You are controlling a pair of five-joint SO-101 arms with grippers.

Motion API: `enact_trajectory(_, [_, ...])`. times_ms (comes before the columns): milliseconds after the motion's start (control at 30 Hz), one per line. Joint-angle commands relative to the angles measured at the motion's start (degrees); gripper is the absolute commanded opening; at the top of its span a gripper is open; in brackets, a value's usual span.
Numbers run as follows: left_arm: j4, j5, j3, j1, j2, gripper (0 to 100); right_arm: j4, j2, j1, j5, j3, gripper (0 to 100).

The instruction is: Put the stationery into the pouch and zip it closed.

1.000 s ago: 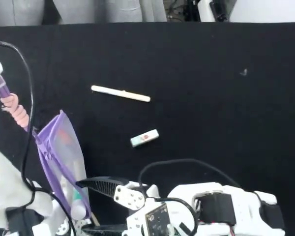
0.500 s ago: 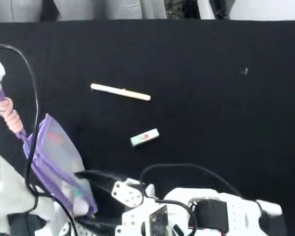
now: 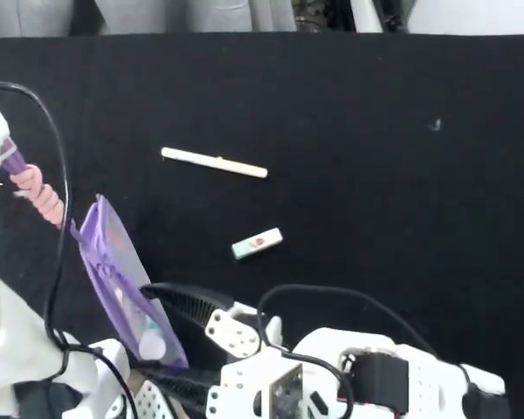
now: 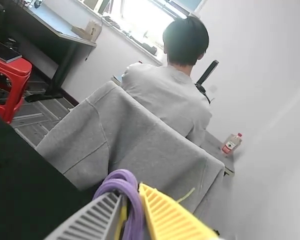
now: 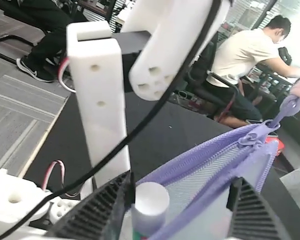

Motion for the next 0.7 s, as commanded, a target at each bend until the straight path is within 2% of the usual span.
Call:
enact_trajectory(0, [-0.8,0.1,0.1,-0.1,-0.6,3,3.3,1.6,4.0,2.6,4.5,29.3])
enact_trajectory(400, [-0.6,0.1,0.0,-0.1,-0.7,3,-10.0,2.1,17.8,2.7,8.6,29.3])
enact_trajectory(667, [0.0,0.3,0.1,-0.1,-3.3,3,-10.6,2.2,19.5,2.7,8.7,29.3])
